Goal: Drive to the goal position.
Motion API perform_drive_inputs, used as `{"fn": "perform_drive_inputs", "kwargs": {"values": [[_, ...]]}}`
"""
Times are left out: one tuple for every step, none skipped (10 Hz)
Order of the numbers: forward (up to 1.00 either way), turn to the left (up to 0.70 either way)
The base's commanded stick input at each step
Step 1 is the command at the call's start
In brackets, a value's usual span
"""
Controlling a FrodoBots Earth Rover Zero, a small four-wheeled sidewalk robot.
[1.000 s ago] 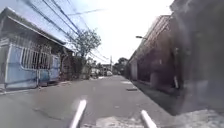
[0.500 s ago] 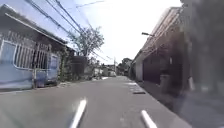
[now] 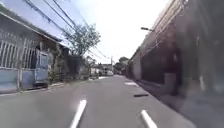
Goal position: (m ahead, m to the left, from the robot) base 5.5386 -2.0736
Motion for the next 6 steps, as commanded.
{"fn": "perform_drive_inputs", "kwargs": {"values": [[0.94,-0.05],[0.94,-0.26],[0.94,-0.37],[0.94,-0.05],[0.94,-0.01],[0.94,-0.2]]}}
